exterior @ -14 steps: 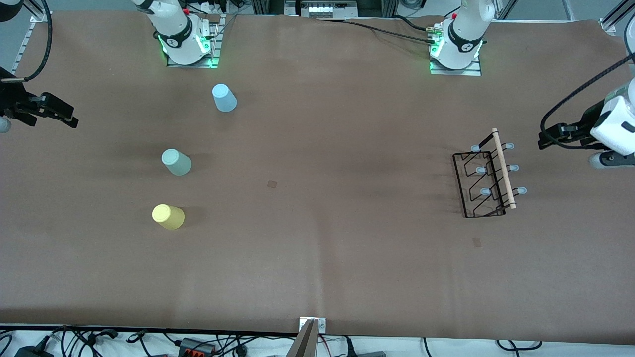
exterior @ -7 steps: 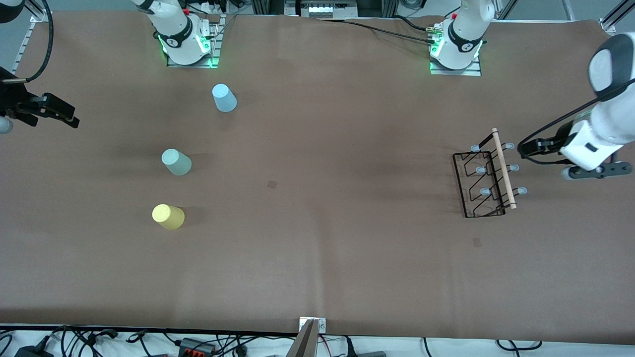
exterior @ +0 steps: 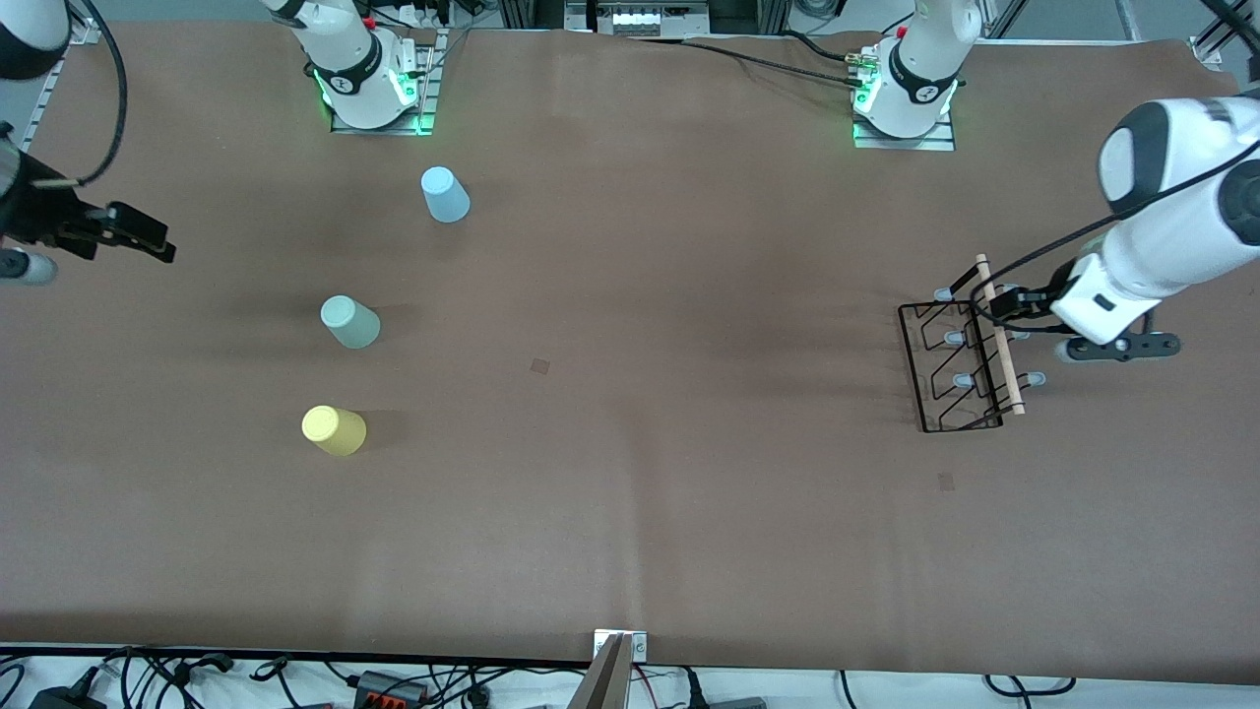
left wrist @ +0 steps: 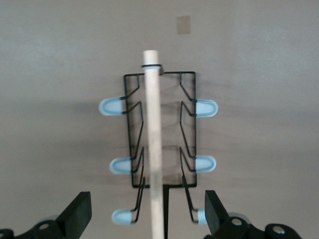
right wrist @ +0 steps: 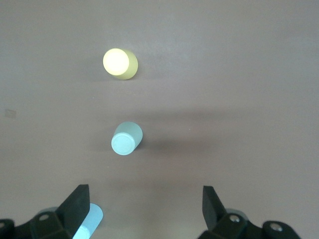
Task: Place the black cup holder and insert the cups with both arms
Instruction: 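Grasp the rack dowel with the left gripper while the right gripper reaches the teal cup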
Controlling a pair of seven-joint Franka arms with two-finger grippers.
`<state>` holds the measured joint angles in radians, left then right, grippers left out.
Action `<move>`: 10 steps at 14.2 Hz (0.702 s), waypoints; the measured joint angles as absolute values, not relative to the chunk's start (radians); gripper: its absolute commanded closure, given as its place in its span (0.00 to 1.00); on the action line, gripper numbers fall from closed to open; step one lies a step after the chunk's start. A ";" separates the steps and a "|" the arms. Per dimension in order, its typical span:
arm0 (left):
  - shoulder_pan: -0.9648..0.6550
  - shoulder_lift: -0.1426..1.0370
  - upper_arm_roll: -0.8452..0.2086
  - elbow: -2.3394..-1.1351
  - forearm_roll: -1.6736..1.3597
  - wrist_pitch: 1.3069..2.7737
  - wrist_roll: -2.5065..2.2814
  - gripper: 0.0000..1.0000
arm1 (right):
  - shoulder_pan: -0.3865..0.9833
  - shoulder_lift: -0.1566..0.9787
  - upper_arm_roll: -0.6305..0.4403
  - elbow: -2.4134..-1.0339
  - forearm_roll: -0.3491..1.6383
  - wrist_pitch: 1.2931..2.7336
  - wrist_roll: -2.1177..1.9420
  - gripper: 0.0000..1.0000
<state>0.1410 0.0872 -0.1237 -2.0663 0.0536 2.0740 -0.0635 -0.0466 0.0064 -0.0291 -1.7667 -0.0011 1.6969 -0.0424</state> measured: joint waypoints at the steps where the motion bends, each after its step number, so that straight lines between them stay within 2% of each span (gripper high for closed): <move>1: 0.141 0.087 -0.130 -2.093 0.054 2.102 -0.064 0.09 | -0.046 0.026 -0.028 -1.768 -0.001 1.701 -0.042 0.00; 3: 0.141 0.087 -0.134 -2.118 0.054 2.123 -0.064 0.19 | -0.041 0.057 -0.026 -1.768 -0.001 1.704 -0.042 0.00; 4: 0.141 0.087 -0.134 -2.121 0.054 2.124 -0.064 0.20 | -0.038 0.069 -0.026 -1.769 -0.001 1.703 -0.042 0.00; 6: 0.141 0.087 -0.134 -2.126 0.054 2.131 -0.064 0.33 | -0.032 0.093 -0.025 -1.771 -0.001 1.701 -0.042 0.00; 10: 0.143 0.089 -0.133 -2.153 0.054 2.167 -0.064 0.38 | -0.007 0.146 -0.024 -1.784 -0.001 1.676 -0.040 0.00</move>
<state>0.1430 0.0894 -0.1333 -2.1534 0.0536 2.1671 -0.0635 -0.0073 0.1464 -0.0235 -1.7836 -0.0010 1.6765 -0.0401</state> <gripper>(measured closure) 0.357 0.000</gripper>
